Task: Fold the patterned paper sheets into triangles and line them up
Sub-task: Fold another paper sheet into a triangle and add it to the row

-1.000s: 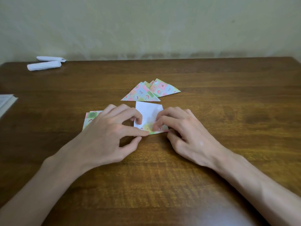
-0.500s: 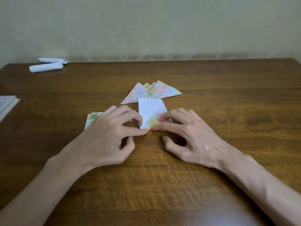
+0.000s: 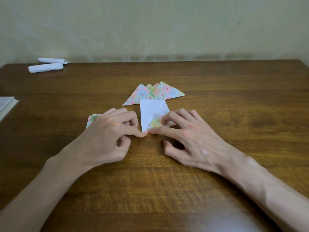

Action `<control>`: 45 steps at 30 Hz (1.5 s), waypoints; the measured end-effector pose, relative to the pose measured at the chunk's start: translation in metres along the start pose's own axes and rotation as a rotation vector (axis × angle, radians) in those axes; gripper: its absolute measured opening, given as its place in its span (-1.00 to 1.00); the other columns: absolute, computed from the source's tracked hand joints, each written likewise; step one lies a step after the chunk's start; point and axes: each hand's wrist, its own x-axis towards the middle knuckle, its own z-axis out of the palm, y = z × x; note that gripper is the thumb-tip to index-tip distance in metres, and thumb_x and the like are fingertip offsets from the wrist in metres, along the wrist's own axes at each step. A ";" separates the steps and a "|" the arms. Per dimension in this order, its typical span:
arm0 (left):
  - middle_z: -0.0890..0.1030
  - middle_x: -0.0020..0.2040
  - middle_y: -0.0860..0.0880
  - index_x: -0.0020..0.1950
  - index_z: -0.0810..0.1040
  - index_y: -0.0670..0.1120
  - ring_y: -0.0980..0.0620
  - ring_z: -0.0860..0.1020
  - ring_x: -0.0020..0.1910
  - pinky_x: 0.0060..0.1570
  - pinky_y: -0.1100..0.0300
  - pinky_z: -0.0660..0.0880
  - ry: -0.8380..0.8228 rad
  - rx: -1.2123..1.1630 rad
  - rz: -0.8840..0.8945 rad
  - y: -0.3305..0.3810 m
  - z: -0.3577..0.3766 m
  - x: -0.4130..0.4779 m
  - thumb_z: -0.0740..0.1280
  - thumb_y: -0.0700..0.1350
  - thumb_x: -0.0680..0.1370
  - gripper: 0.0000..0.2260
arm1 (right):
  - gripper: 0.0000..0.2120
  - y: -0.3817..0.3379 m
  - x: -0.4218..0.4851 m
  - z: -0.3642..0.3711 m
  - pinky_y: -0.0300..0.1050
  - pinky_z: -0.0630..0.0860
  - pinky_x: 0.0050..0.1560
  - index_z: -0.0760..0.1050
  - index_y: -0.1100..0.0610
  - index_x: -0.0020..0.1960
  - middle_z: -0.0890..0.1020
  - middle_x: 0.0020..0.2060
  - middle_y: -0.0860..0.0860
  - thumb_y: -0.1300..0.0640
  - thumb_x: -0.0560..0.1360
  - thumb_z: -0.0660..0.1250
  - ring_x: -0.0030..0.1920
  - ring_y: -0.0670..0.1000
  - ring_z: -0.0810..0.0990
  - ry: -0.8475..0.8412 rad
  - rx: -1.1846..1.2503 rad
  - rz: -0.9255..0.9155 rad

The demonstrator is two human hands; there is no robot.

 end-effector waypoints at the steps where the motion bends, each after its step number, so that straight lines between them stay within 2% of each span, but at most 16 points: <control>1: 0.48 -0.11 0.14 0.11 0.75 0.09 0.10 0.45 -0.14 -0.10 0.20 0.34 0.007 -0.003 -0.007 0.000 0.000 0.000 0.24 -0.31 0.40 -0.53 | -0.57 -0.001 0.000 0.001 0.02 0.37 0.23 0.46 -0.24 0.44 0.47 0.20 -0.08 -0.12 0.58 0.16 0.25 0.00 0.43 0.003 0.004 0.000; 8: 0.49 -0.08 0.10 0.11 0.75 0.07 0.10 0.38 -0.17 -0.17 0.16 0.33 -0.003 0.075 0.073 -0.004 -0.003 0.002 0.11 -0.31 0.46 -0.49 | -0.56 0.000 -0.001 0.002 -0.03 0.36 0.20 0.49 -0.26 0.44 0.48 0.22 -0.09 -0.12 0.60 0.12 0.26 -0.03 0.43 0.030 0.040 0.001; 11: 0.50 -0.08 0.11 0.09 0.75 0.06 0.13 0.36 -0.15 -0.18 0.17 0.34 -0.009 0.048 0.070 -0.008 -0.002 0.001 0.15 -0.36 0.42 -0.49 | -0.63 0.004 -0.002 0.003 -0.07 0.36 0.08 0.64 -0.21 0.30 0.56 0.20 -0.10 -0.14 0.58 0.19 0.18 -0.05 0.50 0.117 0.125 0.033; 14: 0.51 -0.04 0.10 0.14 0.74 0.06 0.12 0.40 -0.12 -0.10 0.26 0.30 0.012 0.043 0.049 -0.002 -0.001 0.000 0.17 -0.37 0.41 -0.48 | -0.66 0.004 0.000 0.003 -0.05 0.37 -0.01 0.68 -0.20 0.20 0.56 0.16 -0.14 -0.16 0.55 0.21 0.12 -0.06 0.49 0.137 0.142 0.064; 16: 0.54 0.07 0.06 0.26 0.70 0.06 0.08 0.44 -0.05 -0.03 0.31 0.26 0.013 0.094 0.058 0.003 0.000 0.001 0.20 -0.37 0.42 -0.45 | -0.66 0.004 0.000 0.004 -0.06 0.38 0.00 0.68 -0.21 0.20 0.54 0.17 -0.16 -0.15 0.54 0.22 0.12 -0.07 0.48 0.129 0.145 0.056; 19: 0.55 0.24 0.02 0.33 0.66 0.07 -0.01 0.49 0.19 0.05 0.17 0.28 -0.030 0.146 0.083 0.003 0.002 0.002 0.20 -0.35 0.43 -0.42 | -0.64 0.010 -0.003 0.005 -0.07 0.40 0.09 0.67 -0.20 0.24 0.55 0.21 -0.18 -0.17 0.53 0.24 0.18 -0.10 0.49 0.127 0.212 0.061; 22: 0.55 0.29 0.09 0.30 0.68 0.10 0.04 0.44 0.32 0.12 0.18 0.27 -0.036 0.091 0.042 0.003 0.004 0.001 0.23 -0.22 0.47 -0.52 | -0.67 0.015 -0.003 0.004 -0.04 0.43 0.11 0.70 -0.17 0.18 0.60 0.18 -0.21 -0.18 0.54 0.25 0.21 -0.13 0.52 0.174 0.231 0.093; 26: 0.60 0.24 0.17 0.21 0.72 0.11 0.08 0.45 0.31 0.16 0.16 0.30 -0.002 0.031 0.026 0.005 0.008 0.002 0.35 0.05 0.56 -0.73 | -0.70 0.015 -0.003 0.004 -0.03 0.42 0.09 0.69 -0.14 0.12 0.58 0.17 -0.21 -0.15 0.52 0.26 0.22 -0.12 0.50 0.161 0.229 0.076; 31: 0.61 0.24 0.19 0.20 0.72 0.12 0.07 0.47 0.32 0.14 0.04 0.40 0.009 0.025 0.018 0.002 0.011 0.003 0.34 0.35 0.55 -0.58 | -0.75 0.016 -0.003 0.006 0.03 0.47 0.06 0.70 -0.08 -0.02 0.63 0.11 -0.23 -0.13 0.54 0.27 0.17 -0.10 0.55 0.240 0.235 0.113; 34: 0.60 0.25 0.19 0.22 0.71 0.12 0.07 0.45 0.33 0.15 0.04 0.42 0.009 0.023 0.018 0.002 0.012 0.003 0.32 0.41 0.53 -0.53 | -0.81 0.017 -0.003 0.008 0.06 0.47 0.03 0.61 -0.05 -0.08 0.60 0.10 -0.21 -0.14 0.50 0.31 0.17 -0.07 0.52 0.226 0.227 0.101; 40: 0.59 0.26 0.18 0.22 0.71 0.11 0.07 0.45 0.34 0.14 0.05 0.42 0.026 0.017 0.021 0.002 0.013 0.003 0.31 0.42 0.53 -0.51 | -0.81 0.016 -0.003 0.009 0.04 0.49 0.02 0.60 -0.04 -0.15 0.62 0.05 -0.19 -0.11 0.51 0.31 0.11 -0.07 0.54 0.292 0.234 0.158; 45: 0.51 0.28 0.13 0.24 0.70 0.14 0.09 0.42 0.33 0.18 0.00 0.46 0.037 0.004 0.018 0.001 0.012 0.002 0.33 0.41 0.52 -0.52 | -0.74 0.018 -0.003 0.007 0.06 0.53 0.08 0.53 -0.02 -0.28 0.65 0.03 -0.21 -0.12 0.51 0.32 0.13 -0.10 0.56 0.330 0.279 0.247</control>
